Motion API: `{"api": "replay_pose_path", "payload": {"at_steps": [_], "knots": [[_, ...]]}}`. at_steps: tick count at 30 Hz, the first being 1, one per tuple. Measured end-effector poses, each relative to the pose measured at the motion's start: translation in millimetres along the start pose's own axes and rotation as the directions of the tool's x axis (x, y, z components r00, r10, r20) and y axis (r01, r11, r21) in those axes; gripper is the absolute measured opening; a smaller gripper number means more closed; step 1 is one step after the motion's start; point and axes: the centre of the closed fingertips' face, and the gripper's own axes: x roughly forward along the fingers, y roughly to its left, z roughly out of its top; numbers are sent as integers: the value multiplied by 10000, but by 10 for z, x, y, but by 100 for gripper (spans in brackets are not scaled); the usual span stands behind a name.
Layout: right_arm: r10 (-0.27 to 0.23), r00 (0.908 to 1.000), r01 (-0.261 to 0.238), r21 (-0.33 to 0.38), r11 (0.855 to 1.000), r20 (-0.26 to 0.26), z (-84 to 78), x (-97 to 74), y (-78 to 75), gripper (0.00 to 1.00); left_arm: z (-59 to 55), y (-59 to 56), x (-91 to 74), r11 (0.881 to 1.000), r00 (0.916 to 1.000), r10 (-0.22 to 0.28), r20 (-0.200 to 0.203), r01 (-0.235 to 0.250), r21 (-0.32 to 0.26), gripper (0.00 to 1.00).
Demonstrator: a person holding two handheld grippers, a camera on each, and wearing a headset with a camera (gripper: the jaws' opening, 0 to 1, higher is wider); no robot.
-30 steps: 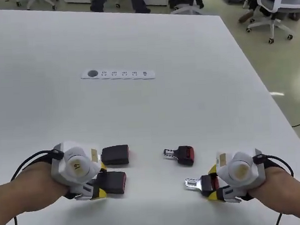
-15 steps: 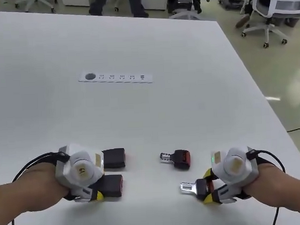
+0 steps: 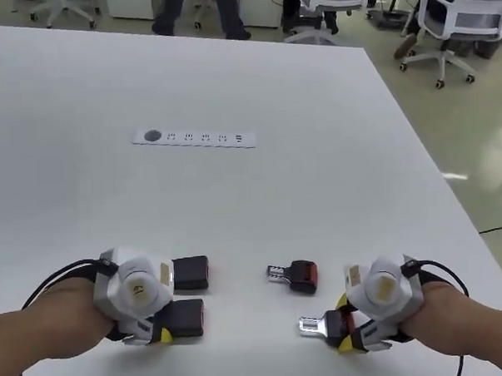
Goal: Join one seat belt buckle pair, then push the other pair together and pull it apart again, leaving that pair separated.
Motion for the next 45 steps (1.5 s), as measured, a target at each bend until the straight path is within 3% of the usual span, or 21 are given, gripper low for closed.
{"api": "replay_pose_path", "payload": {"at_steps": [7,24,34,45], "knots": [[52,9997,-54,-70,10000,-258,-7,10,-30,32,11,-8,-11,10000,10000,-3,20,3,-95,32],[-127,9999,125,443,9989,39,106,49,-4,33,17,-17,-14,9993,10000,-37,-79,35,-367,32],[-179,9989,152,621,9980,427,446,172,54,33,34,-19,-15,9995,10000,-31,-2,31,-323,32],[-358,9913,305,438,9986,1265,1011,345,67,33,13,13,8,9996,10000,-83,-34,82,-255,32]]}}
